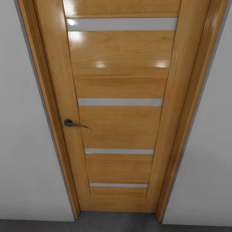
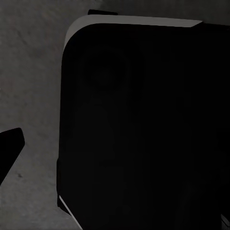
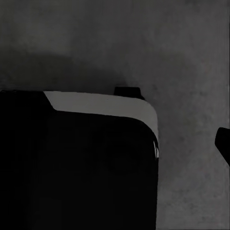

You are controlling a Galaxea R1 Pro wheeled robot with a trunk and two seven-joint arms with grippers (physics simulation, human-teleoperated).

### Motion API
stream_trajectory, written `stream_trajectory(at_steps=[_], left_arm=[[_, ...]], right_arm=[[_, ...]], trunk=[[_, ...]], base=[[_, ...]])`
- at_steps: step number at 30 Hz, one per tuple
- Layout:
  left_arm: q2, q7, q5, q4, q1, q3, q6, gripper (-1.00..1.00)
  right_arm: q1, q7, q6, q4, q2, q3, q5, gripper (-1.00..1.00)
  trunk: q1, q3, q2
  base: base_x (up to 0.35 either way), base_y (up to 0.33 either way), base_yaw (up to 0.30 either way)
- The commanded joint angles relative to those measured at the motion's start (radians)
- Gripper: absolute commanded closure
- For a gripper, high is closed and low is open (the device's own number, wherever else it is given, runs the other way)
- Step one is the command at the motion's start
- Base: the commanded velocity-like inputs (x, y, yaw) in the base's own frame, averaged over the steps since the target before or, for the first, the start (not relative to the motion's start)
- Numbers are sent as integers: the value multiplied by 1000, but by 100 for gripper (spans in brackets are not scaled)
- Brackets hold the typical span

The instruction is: Move the two storage containers from the living room to the garage. In the garage, place one container on the floor and stack the other container on top of it (either order is fine).

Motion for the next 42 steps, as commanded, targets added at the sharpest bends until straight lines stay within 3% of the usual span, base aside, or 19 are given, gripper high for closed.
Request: stream_trajectory(at_steps=[1,7,12,17,19,23,27,29,31,32,35,38,39,40,42], left_arm=[[0,1,10,-1,0,0,0,-100],[-1,1,10,-1,0,0,0,-100],[-2,1,10,-1,0,0,-1,-100],[-2,0,10,-1,0,0,-2,-100],[-3,0,10,-1,0,-1,-2,-100],[-3,-1,9,-1,0,-1,-1,-100],[-3,-1,9,-1,0,-1,-2,-100],[-3,-2,9,-1,0,-1,-2,-100],[-3,-2,9,-1,0,-1,-2,-100],[-3,-2,9,-1,0,-1,-2,-100],[-3,-2,8,-1,0,-1,-2,-100],[-3,-2,7,-1,0,-1,-2,-100],[-3,-2,7,-1,0,-1,-2,-100],[-3,-2,7,-1,0,-1,-2,-100],[-3,-2,7,-1,0,-2,-1,-100]], right_arm=[[0,1,15,-35,1,0,3,-100],[-19,0,224,-336,4,-1,56,-100],[-114,-2,382,-487,6,-3,68,-100],[-234,0,433,-520,11,-3,69,-100],[-270,-2,440,-528,28,-3,72,-100],[-331,-2,450,-533,88,-2,79,-100],[-382,-1,489,-535,118,-2,83,-100],[-427,-1,529,-536,127,-2,81,-100],[-505,-3,603,-536,153,-1,79,-100],[-558,-2,641,-537,179,-1,81,-100],[-586,2,653,-549,179,2,82,-100],[-599,6,658,-587,179,36,82,-100],[-604,8,660,-630,179,89,81,-100],[-605,8,661,-645,179,111,81,-100],[-607,10,657,-708,179,228,81,-100]], trunk=[[0,-1,-1],[0,-1,-1],[0,-1,-1],[0,-1,-1],[0,-1,-1],[0,-1,-1],[0,-1,-1],[0,-1,-1],[0,-1,-1],[0,-1,-1],[0,-1,-1],[0,-1,-1],[0,-1,-1],[0,-1,-1],[0,-1,-1]], base=[[0,0,0],[0,0,0],[0,0,0],[0,0,0],[0,0,0],[0,0,0],[0,0,0],[0,0,0],[0,0,0],[0,0,0],[0,0,0],[0,0,0],[0,0,0],[0,0,0],[0,0,0]])
